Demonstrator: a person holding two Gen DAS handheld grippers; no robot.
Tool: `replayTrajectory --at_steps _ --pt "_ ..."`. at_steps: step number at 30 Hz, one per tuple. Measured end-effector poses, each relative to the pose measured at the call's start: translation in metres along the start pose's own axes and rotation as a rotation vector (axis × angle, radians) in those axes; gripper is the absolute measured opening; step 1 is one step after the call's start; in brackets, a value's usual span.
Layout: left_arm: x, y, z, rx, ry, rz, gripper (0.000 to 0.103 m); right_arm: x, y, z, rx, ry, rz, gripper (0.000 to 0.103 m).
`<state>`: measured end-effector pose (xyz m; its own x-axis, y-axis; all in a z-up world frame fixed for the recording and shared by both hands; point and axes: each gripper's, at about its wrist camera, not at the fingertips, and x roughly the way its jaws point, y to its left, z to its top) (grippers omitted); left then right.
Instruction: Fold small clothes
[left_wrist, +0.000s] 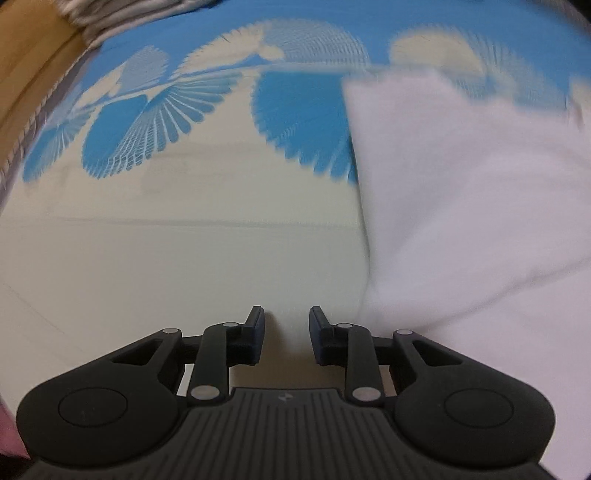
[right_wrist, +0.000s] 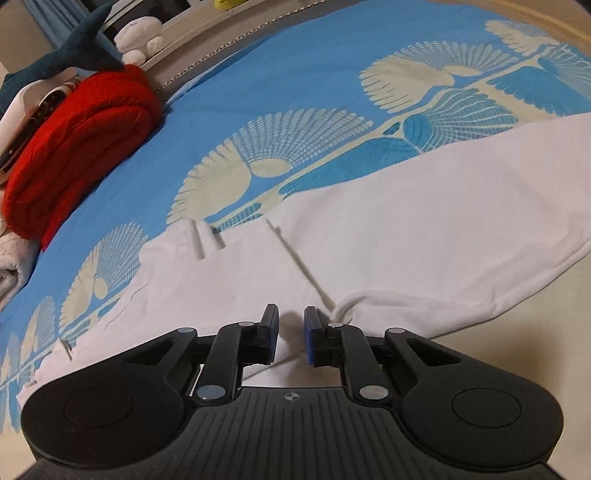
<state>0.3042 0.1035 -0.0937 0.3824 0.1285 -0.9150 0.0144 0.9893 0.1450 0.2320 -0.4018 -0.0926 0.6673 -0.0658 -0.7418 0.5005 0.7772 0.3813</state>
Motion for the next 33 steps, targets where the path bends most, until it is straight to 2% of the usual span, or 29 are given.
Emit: replayTrajectory --at_steps 1,3,4,6,7,9,11,13,16,21,28,33 --pt "-0.009 0.004 0.003 -0.046 -0.036 -0.076 0.03 -0.006 0.002 0.0 -0.012 -0.032 -0.006 0.018" --pt "-0.025 0.001 0.007 -0.073 -0.099 -0.209 0.03 -0.019 0.009 -0.004 -0.059 -0.088 0.036 0.019" --pt "-0.03 -0.003 0.008 -0.075 -0.125 -0.271 0.03 -0.017 0.008 -0.004 -0.066 -0.077 0.065 0.019" --pt "-0.024 -0.012 0.007 -0.063 -0.104 -0.33 0.03 -0.002 -0.005 -0.004 -0.006 0.037 0.076 0.016" --pt "-0.015 -0.018 0.004 -0.043 -0.056 -0.317 0.03 0.003 -0.015 -0.006 0.037 0.077 0.053 0.004" --pt "0.003 -0.027 -0.003 0.019 0.035 -0.235 0.029 -0.001 -0.029 -0.003 0.094 0.068 0.054 0.002" --pt "-0.004 -0.032 -0.001 0.047 0.017 -0.208 0.029 -0.017 -0.031 0.007 0.057 0.011 0.016 0.008" --pt "-0.022 -0.035 0.005 0.05 -0.018 -0.192 0.03 -0.034 -0.038 0.019 0.032 -0.043 0.032 0.013" --pt "-0.051 -0.038 0.011 0.04 -0.091 -0.223 0.034 -0.054 -0.058 0.033 0.021 -0.094 0.017 0.022" --pt "-0.091 -0.056 0.02 0.064 -0.187 -0.28 0.04 -0.067 -0.121 0.047 0.107 -0.116 -0.074 0.026" --pt "-0.093 -0.077 0.022 0.099 -0.185 -0.28 0.04 -0.077 -0.214 0.06 0.303 -0.139 -0.218 0.026" --pt "-0.085 -0.078 0.023 0.104 -0.173 -0.272 0.04 -0.074 -0.258 0.062 0.419 -0.156 -0.291 0.026"
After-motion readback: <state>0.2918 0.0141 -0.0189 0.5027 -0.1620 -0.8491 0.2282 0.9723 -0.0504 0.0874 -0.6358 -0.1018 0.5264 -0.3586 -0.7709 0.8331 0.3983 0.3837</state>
